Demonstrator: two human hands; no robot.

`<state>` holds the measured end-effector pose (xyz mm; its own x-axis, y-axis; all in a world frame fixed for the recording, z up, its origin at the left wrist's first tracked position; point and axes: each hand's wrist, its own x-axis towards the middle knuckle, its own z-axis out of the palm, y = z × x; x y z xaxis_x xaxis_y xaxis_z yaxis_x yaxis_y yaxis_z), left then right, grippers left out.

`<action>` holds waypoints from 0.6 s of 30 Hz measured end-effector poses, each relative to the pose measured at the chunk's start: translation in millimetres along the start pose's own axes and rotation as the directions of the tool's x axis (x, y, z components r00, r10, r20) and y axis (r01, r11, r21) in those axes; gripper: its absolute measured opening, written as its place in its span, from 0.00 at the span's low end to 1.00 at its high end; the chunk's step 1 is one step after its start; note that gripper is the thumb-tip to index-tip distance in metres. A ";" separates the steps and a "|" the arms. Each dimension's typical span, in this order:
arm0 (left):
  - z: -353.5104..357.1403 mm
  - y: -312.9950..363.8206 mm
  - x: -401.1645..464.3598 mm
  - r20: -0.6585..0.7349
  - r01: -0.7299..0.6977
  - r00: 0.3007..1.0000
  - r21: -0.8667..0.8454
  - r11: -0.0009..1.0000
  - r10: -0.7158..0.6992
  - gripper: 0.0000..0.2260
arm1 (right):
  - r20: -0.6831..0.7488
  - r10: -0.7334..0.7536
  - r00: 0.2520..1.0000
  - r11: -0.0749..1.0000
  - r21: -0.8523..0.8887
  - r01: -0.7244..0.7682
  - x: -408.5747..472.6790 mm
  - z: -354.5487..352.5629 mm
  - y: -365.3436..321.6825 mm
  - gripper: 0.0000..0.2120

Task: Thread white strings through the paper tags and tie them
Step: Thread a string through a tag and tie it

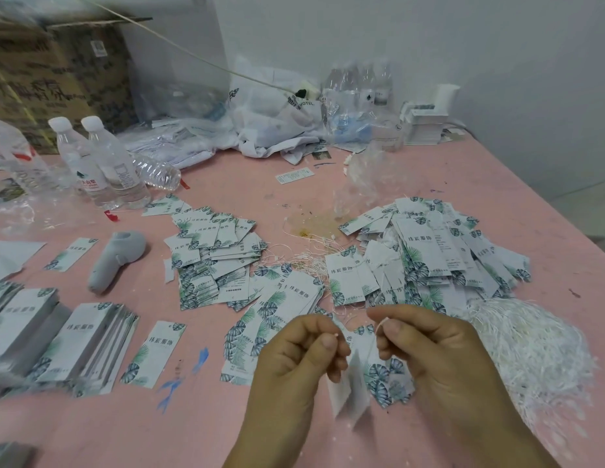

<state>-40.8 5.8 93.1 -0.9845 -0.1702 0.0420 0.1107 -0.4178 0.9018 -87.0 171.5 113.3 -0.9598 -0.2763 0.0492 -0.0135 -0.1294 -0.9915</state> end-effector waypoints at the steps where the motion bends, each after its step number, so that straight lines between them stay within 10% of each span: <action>1: 3.4 6.6 2.1 0.019 -0.024 1.000 0.050 0.998 0.023 0.05 | 0.002 -0.012 1.000 1.000 -0.024 0.012 2.9 2.7 -6.3 0.14; 18: 31.1 67.4 44.3 0.068 -0.171 0.985 0.175 0.970 0.161 0.06 | 0.034 -0.103 0.994 0.995 0.013 0.103 37.6 27.3 -63.9 0.08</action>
<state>-81.1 -2.1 169.1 -0.9607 -0.1742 0.2162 0.2520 -0.2203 0.9423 -114.6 143.3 181.8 -0.9431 -0.2941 0.1554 -0.1086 -0.1692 -0.9796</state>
